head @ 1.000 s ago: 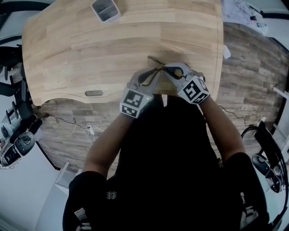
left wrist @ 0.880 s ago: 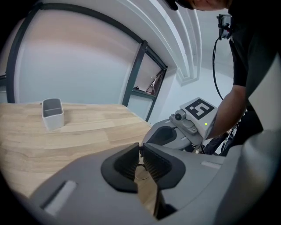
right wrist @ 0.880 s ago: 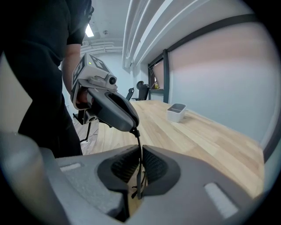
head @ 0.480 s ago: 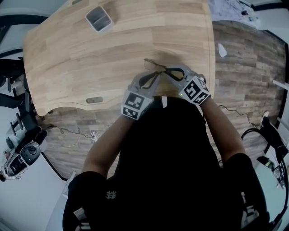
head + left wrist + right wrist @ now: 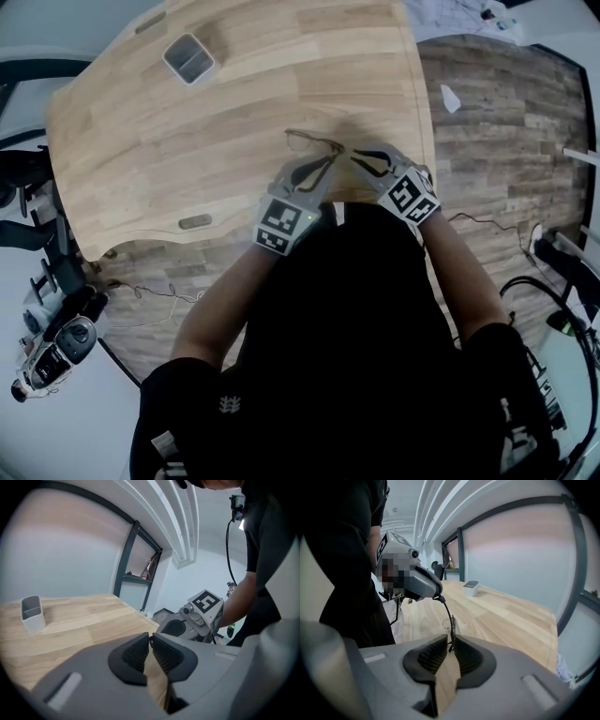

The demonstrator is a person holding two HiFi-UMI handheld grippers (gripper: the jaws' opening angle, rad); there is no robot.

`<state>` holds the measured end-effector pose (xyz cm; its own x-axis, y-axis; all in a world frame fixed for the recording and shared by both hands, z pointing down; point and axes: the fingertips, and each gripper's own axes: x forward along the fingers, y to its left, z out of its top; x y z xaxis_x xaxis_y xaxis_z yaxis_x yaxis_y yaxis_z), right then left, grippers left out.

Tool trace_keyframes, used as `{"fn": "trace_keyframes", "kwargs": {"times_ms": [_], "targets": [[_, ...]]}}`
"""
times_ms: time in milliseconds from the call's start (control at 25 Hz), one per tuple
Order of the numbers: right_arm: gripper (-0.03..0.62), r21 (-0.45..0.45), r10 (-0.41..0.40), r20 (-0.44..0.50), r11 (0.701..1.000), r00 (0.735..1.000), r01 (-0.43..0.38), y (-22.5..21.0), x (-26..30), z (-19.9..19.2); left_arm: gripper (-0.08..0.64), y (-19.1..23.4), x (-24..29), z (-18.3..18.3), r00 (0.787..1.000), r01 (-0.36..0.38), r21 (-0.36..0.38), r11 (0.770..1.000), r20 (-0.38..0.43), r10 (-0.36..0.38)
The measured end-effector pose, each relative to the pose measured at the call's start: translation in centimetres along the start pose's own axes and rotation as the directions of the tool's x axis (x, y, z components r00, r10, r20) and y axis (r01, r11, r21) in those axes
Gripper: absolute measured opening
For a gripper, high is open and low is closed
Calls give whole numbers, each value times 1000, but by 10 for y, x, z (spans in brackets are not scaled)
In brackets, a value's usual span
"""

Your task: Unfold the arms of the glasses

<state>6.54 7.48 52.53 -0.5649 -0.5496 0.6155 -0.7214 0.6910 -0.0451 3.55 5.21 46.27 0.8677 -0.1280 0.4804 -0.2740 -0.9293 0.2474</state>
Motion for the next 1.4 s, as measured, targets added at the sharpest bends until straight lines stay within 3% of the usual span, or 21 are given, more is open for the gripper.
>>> {"fn": "trace_keyframes", "kwargs": {"times_ms": [480, 1000, 1240, 1400], "targets": [[40, 39, -46, -8, 998, 999, 46, -4, -6, -9, 41, -28, 23, 8, 993, 112, 44, 993, -29, -111], [40, 59, -66, -44, 996, 997, 68, -9, -4, -17, 52, -56, 39, 12, 969, 243, 96, 965, -65, -238], [40, 83, -77, -54, 993, 996, 81, -15, -6, -24, 86, -55, 33, 44, 962, 264, 122, 957, 44, -271], [40, 88, -71, -47, 993, 996, 75, -20, -5, -25, 94, -42, 26, 68, 964, 221, 142, 965, 114, -238]]}}
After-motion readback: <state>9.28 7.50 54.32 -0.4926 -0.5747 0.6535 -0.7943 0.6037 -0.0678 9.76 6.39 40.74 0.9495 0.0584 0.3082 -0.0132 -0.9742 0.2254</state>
